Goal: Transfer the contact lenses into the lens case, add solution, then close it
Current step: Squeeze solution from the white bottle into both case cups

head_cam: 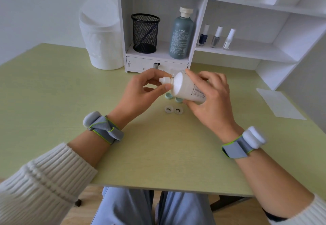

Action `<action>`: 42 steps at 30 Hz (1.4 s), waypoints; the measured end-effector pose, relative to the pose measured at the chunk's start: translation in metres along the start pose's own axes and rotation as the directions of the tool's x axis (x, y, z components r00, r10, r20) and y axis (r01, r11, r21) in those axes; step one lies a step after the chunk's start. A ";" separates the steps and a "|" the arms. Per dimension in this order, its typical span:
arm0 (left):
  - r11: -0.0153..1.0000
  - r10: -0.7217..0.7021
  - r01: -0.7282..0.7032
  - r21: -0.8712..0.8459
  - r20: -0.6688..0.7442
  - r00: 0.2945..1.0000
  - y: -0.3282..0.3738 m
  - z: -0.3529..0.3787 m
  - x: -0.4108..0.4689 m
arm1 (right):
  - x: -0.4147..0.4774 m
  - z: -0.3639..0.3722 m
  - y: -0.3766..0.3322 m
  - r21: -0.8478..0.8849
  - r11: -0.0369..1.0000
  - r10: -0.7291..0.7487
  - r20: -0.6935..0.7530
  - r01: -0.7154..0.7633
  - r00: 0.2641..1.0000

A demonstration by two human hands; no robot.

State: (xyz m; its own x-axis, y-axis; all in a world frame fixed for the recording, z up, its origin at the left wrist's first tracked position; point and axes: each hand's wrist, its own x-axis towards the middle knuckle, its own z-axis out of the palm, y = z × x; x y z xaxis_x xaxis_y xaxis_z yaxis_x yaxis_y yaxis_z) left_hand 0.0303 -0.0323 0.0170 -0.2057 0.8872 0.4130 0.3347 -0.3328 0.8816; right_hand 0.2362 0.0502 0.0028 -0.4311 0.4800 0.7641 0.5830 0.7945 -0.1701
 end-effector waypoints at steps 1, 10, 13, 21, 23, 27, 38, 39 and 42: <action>1.000 0.019 -0.019 0.006 -0.001 1.000 0.001 0.000 -0.001 | 0.000 0.000 0.000 0.006 1.000 0.005 0.002 -0.005 1.000; 0.987 0.065 -0.063 -0.149 0.013 0.998 0.006 -0.001 0.001 | 0.001 0.000 -0.002 0.071 0.995 0.067 0.005 -0.067 0.998; 0.982 0.087 -0.080 -0.173 0.031 0.996 0.005 -0.001 0.001 | 0.001 0.000 -0.003 0.070 0.995 0.068 0.015 -0.069 0.998; 0.971 0.066 -0.073 -0.228 -0.037 0.997 0.003 0.000 0.003 | 0.000 0.002 -0.002 0.071 0.996 0.056 0.011 -0.056 0.998; 0.977 -0.003 -0.010 -0.211 -0.062 0.998 0.002 -0.001 0.004 | 0.000 0.002 -0.002 0.067 0.996 0.060 0.008 -0.060 0.998; 0.988 -0.038 0.032 -0.153 -0.040 0.998 0.002 -0.004 0.003 | 0.000 0.002 -0.001 0.067 0.995 0.067 0.020 -0.068 0.998; 0.957 0.081 -0.081 -0.277 -0.012 0.997 0.008 -0.003 0.002 | 0.000 0.002 -0.004 0.060 0.997 0.052 0.027 -0.054 0.998; 0.954 0.094 -0.095 -0.284 -0.018 0.995 0.008 -0.004 0.002 | 0.000 0.002 -0.004 0.059 0.997 0.051 0.027 -0.053 0.998; 0.941 0.118 -0.119 -0.317 -0.024 0.993 0.008 -0.005 0.003 | 0.000 0.002 -0.003 0.061 0.997 0.052 0.028 -0.054 0.998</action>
State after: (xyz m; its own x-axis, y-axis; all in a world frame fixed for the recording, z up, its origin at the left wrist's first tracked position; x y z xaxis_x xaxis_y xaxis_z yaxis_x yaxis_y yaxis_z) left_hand 0.0279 -0.0342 0.0262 -0.1867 0.8338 0.5195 0.0479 -0.5204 0.8526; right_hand 0.2325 0.0485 0.0020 -0.4192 0.5309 0.7365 0.5619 0.7889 -0.2489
